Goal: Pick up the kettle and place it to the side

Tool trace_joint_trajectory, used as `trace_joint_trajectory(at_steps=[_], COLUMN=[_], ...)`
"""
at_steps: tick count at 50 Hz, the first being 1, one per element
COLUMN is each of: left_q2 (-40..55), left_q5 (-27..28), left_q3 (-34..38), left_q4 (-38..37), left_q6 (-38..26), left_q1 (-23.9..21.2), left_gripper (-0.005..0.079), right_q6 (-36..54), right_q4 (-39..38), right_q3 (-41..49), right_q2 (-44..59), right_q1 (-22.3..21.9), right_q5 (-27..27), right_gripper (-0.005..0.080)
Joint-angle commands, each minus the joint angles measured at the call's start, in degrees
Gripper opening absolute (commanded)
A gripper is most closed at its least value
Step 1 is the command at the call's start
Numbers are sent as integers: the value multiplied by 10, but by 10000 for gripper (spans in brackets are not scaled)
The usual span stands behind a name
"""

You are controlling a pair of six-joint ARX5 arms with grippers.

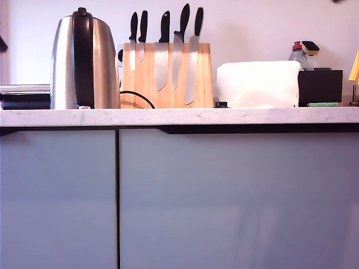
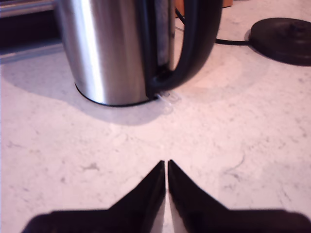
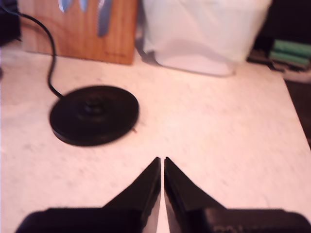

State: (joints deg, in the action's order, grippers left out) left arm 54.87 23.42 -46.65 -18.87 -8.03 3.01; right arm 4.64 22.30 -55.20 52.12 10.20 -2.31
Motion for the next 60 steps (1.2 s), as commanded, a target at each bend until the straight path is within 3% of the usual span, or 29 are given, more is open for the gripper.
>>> trace_joint_trajectory(at_steps=[1,16,35,52,60], left_q2=[-8,-67,-178,-269,-298], left_q5=[-2,1,-4,-71,-74], left_q3=[24,109,240,273,278], left_q4=[19,98,188,204,201], left_q6=[3,6,56,59,54], left_q1=[-2,-2,-21,-67,-76], left_gripper=[-18,-18,-18,-18,-18], right_q6=[-4,-41,-43,-29,-31], right_q4=[-14,-68,-155,-177,-183], right_q3=[37,177,318,397,455], right_q2=[-17,-136,-296,-400,-434], right_q1=[-20,-76,-76,-60,-39], right_q5=[-2,-5,-73,-35,-34], right_gripper=[-11,-11,-11,-11,-11])
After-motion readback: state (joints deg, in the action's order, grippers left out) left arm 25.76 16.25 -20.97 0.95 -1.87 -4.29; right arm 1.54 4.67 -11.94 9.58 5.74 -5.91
